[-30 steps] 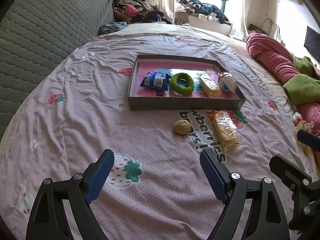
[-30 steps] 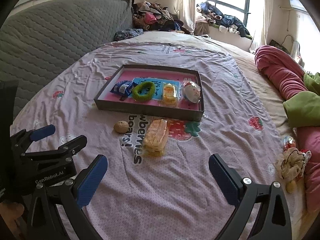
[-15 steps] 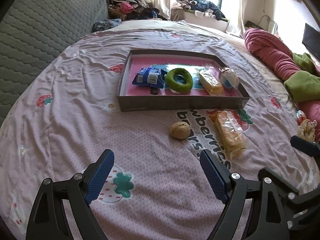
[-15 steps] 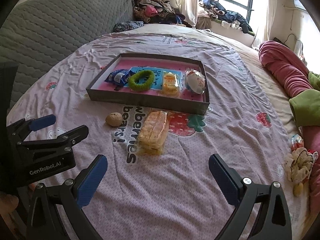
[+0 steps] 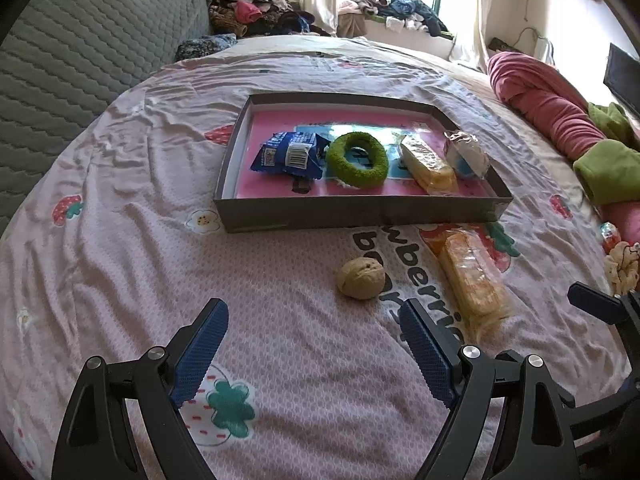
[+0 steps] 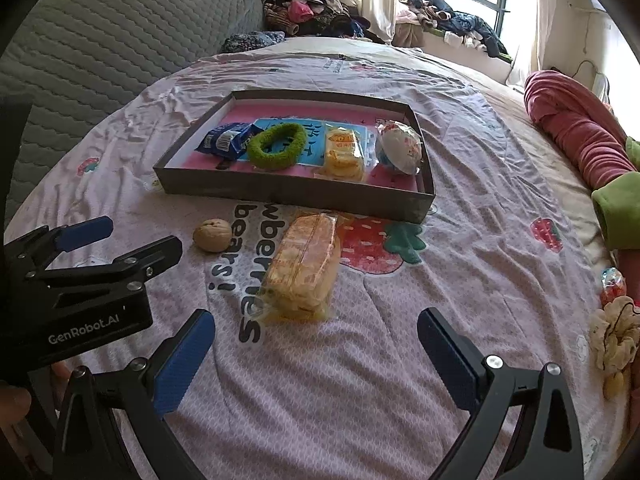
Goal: Organize objects
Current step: 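Move both open grippers toward the walnut and the wrapped bread loaf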
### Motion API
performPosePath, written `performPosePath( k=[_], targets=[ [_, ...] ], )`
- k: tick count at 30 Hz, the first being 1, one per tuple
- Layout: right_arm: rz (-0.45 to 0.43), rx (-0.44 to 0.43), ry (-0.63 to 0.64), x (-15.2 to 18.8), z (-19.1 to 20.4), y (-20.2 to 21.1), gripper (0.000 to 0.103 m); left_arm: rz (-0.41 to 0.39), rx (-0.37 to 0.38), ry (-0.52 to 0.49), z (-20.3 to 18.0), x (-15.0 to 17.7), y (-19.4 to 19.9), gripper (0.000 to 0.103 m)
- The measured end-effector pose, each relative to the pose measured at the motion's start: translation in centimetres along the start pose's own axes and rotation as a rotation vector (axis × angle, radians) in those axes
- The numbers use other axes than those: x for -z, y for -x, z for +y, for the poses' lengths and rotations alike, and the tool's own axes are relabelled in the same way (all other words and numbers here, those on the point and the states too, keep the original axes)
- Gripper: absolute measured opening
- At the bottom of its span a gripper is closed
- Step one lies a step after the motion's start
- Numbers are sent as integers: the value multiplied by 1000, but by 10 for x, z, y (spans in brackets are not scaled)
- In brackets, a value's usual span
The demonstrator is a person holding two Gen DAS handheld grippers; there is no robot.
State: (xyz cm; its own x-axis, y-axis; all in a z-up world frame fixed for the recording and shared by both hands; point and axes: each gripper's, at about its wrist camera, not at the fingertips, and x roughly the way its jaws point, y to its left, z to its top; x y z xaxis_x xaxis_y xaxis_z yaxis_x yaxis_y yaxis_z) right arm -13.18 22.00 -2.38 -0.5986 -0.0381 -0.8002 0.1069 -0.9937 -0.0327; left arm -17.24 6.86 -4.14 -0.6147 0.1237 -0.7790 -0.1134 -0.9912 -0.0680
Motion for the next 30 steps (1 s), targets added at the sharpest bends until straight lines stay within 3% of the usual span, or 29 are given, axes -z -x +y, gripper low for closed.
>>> performPosePath(
  k=[30],
  targets=[
    [42, 13, 19, -12, -2, -44, 102, 25, 31, -19, -9, -16, -44, 88]
  ],
)
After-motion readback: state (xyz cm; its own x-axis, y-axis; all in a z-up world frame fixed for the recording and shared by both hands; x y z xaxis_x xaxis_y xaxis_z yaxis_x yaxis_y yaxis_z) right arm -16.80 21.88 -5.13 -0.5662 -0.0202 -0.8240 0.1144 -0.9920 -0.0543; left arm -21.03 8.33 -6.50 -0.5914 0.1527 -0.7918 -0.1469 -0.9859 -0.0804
